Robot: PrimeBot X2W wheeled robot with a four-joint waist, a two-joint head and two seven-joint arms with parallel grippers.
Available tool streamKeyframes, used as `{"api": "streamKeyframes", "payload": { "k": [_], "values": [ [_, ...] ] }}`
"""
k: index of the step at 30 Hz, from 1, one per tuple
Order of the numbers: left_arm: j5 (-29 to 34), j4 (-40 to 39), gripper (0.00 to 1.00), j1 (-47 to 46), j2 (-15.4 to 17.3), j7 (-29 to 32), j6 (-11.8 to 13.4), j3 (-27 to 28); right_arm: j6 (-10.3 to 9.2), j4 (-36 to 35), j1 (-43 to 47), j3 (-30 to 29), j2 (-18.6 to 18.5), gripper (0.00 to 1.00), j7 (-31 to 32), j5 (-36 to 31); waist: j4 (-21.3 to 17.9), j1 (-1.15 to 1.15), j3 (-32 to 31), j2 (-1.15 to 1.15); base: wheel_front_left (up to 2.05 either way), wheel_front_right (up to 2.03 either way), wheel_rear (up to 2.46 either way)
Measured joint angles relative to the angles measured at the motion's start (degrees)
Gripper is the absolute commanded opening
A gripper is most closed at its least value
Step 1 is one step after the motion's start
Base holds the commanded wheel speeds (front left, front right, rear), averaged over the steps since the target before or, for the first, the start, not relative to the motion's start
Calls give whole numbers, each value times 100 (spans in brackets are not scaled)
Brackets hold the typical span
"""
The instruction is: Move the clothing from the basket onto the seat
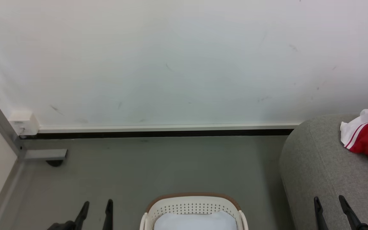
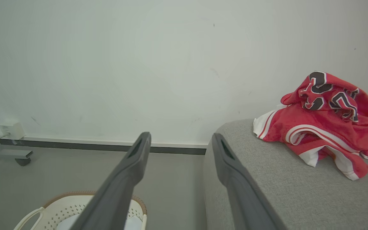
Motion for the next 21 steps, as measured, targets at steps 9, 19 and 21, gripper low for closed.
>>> {"api": "streamKeyframes", "payload": {
  "k": [9, 19, 21],
  "values": [
    [587, 101, 100, 116, -411, 0, -556, 512, 0, 57, 52, 48, 1, 100, 0, 65, -77, 1, -50, 0, 0, 0, 0],
    [968, 242, 100, 58, -681, 0, -910, 904, 0, 141, 52, 104, 1, 100, 0, 92, -160, 1, -31, 0, 0, 0, 0],
    [1034, 257, 100, 54, -721, 0, -961, 943, 0, 153, 52, 116, 1, 100, 0, 92, -169, 1, -31, 0, 0, 0, 0]
  ]
}}
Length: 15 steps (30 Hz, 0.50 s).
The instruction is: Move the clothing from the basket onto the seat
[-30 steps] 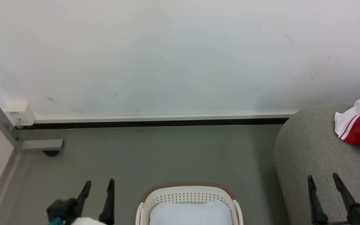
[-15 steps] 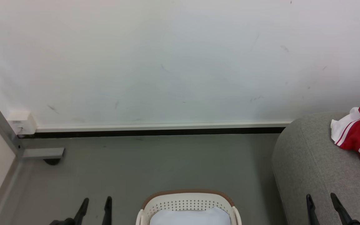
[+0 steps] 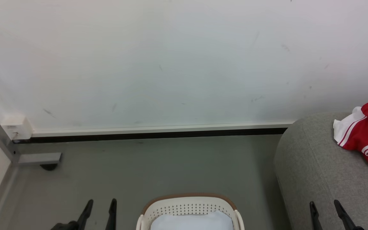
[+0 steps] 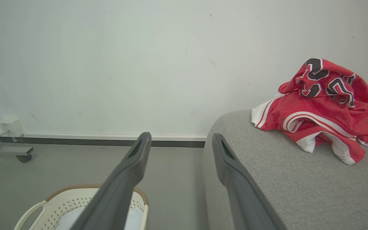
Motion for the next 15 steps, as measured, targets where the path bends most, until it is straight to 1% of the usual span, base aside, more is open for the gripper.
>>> {"api": "streamKeyframes", "payload": {
  "k": [11, 12, 15],
  "values": [
    [277, 105, 100, -118, -102, 0, -193, 144, 0, 44, -9, 85, 0, 100, 0, 24, 14, 0, -1, 0, 0, 0, 0],
    [277, 164, 0, -118, -105, 0, -225, 111, 0, 36, -10, 82, 0, 0, 0, 26, 18, 0, -2, 0, 0, 0, 0],
    [275, 310, 0, -13, -144, 7, -227, 96, 0, 170, 36, 94, 14, 0, 2, 25, 18, 0, -2, 0, 0, 0, 0]
  ]
}}
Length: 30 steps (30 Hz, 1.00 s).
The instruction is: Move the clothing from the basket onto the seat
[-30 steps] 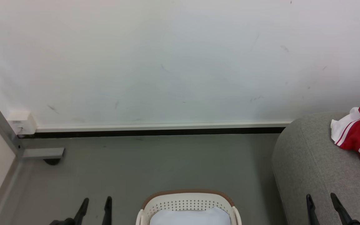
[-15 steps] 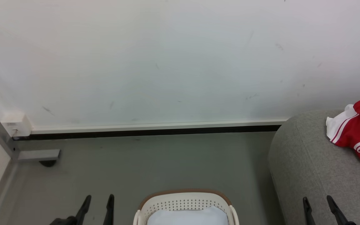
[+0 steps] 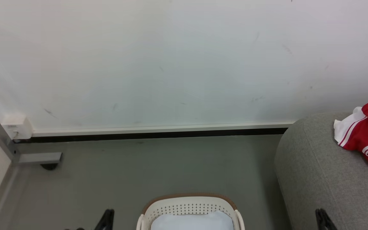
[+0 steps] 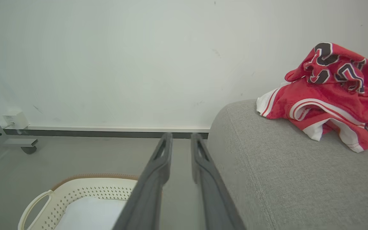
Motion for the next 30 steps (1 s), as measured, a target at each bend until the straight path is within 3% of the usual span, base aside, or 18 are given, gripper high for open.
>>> {"api": "streamKeyframes", "payload": {
  "k": [30],
  "values": [
    [-2740, -96, 0, -125, -88, 751, -35, 380, 0, -68, -199, -183, 33, 0, 756, 2869, 26, 0, 104, 0, 0, 0, 0]
  ]
}}
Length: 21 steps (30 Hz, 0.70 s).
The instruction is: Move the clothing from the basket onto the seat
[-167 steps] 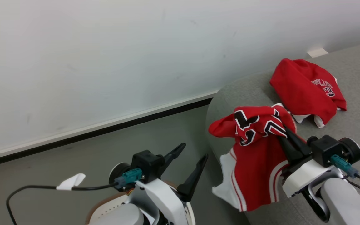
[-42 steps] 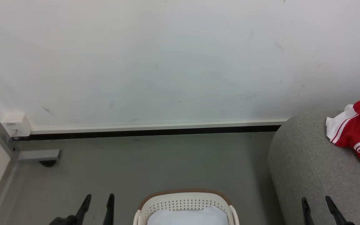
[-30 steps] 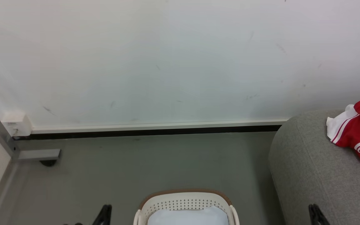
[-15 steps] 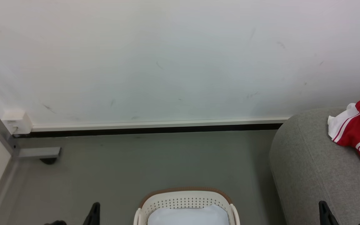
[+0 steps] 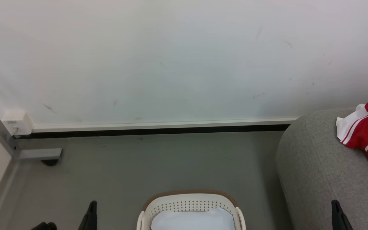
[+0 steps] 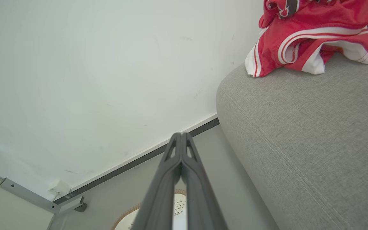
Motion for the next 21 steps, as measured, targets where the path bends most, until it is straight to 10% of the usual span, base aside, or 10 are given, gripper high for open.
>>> {"api": "streamKeyframes", "payload": {
  "k": [21],
  "values": [
    [-1591, -124, 0, -186, -41, 404, -24, 230, 0, -107, -226, -126, -2, 0, 409, 1655, 18, 0, 74, 0, 0, 0, 0]
  ]
}}
